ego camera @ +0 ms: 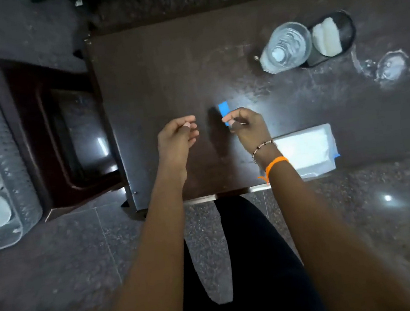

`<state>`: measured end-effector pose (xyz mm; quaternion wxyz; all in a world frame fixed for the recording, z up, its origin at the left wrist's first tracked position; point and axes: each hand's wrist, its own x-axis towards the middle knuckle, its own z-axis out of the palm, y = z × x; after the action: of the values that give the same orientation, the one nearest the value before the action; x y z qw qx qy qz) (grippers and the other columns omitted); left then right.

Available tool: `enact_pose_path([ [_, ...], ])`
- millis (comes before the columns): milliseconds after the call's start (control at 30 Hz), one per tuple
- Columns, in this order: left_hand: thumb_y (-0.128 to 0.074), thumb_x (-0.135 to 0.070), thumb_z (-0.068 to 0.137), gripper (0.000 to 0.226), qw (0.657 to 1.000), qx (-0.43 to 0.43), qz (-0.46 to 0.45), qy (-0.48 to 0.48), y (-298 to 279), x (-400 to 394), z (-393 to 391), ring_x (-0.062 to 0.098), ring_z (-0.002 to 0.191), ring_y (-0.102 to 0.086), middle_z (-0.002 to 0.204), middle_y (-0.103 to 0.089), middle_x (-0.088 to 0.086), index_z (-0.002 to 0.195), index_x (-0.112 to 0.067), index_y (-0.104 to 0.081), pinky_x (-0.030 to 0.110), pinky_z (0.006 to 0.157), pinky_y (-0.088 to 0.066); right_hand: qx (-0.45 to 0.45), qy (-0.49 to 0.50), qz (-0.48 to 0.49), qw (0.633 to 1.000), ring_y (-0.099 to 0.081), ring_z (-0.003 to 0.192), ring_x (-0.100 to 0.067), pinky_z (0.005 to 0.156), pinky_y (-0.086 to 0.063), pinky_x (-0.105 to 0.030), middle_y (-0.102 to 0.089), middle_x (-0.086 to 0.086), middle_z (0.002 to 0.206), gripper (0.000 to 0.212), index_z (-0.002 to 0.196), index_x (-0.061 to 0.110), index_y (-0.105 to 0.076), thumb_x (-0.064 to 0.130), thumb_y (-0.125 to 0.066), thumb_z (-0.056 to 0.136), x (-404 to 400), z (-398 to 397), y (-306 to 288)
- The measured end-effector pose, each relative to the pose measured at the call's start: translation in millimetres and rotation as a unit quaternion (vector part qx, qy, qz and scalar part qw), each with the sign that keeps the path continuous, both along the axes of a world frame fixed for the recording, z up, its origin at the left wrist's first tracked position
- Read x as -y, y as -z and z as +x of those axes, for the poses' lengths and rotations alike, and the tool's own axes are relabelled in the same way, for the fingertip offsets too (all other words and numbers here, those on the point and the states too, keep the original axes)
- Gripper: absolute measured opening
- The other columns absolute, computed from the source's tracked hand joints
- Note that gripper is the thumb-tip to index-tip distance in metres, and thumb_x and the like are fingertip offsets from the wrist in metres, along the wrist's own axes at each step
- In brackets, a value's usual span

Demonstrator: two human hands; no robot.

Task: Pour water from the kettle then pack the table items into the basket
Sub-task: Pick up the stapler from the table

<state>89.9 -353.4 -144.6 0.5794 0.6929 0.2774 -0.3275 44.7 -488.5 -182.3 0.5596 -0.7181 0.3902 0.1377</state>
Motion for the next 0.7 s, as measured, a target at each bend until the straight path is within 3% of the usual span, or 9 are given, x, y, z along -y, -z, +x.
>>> enact_pose_path([
  [100,-0.041,-0.003,0.095,0.022,0.995,0.027,-0.013,-0.092,-16,-46,12,0.006,0.074,-0.055,0.081,-0.058,-0.002,0.102,-0.01,-0.061,0.019,0.077,-0.048,0.049,-0.025,0.07,0.996,-0.054,0.075,-0.014,0.076,-0.045,-0.026,-0.059,-0.008,0.088,0.018,0.093,-0.008,-0.064,-0.011,-0.047,0.086,-52,23,-24],
  [200,-0.043,-0.003,0.095,0.025,0.984,0.057,-0.021,-0.165,-36,-106,26,0.007,0.073,-0.056,0.081,-0.058,-0.002,0.089,-0.017,-0.062,0.018,0.076,-0.047,0.075,-0.072,0.109,0.989,-0.056,0.067,-0.009,0.061,-0.044,-0.011,-0.06,-0.006,0.085,0.023,0.091,0.004,-0.062,-0.01,-0.044,0.087,-105,56,-47],
  [267,-0.043,-0.003,0.094,0.027,0.974,0.079,-0.017,-0.214,-49,-153,35,0.007,0.073,-0.055,0.08,-0.057,-0.002,0.086,-0.02,-0.062,0.017,0.075,-0.046,0.087,-0.117,0.121,0.982,-0.057,0.062,-0.011,0.054,-0.04,-0.012,-0.06,-0.001,0.082,0.028,0.087,0.015,-0.057,-0.009,-0.044,0.086,-144,80,-62],
  [433,-0.042,0.002,0.092,0.024,0.93,0.13,-0.011,-0.342,-71,-261,65,0.007,0.07,-0.049,0.08,-0.054,-0.001,0.092,-0.015,-0.058,0.014,0.067,-0.041,0.118,-0.231,0.137,0.956,-0.056,0.053,0.001,0.053,-0.041,-0.01,-0.061,-0.005,0.078,0.031,0.105,0.016,-0.048,-0.008,-0.047,0.085,-250,139,-90],
  [567,-0.038,0.004,0.093,0.031,0.912,0.121,0.008,-0.393,-72,-315,86,0.017,0.088,-0.05,0.1,-0.054,0.008,0.121,0.001,-0.052,0.018,0.072,-0.041,0.148,-0.306,0.075,0.938,-0.055,0.051,0.015,0.058,-0.041,-0.002,-0.063,0.015,0.069,0.025,0.108,-0.007,-0.058,-0.005,-0.056,0.083,-321,188,-95],
  [700,-0.037,0.007,0.091,0.038,0.928,0.085,-0.013,-0.362,-67,-336,93,0.022,0.099,-0.052,0.119,-0.058,0.019,0.127,0.001,-0.048,0.023,0.077,-0.044,0.182,-0.402,-0.037,0.896,-0.049,0.051,0.021,0.062,-0.038,-0.001,-0.06,0.002,0.091,0.024,0.105,0.0,-0.065,0.004,-0.059,0.082,-379,238,-94],
])
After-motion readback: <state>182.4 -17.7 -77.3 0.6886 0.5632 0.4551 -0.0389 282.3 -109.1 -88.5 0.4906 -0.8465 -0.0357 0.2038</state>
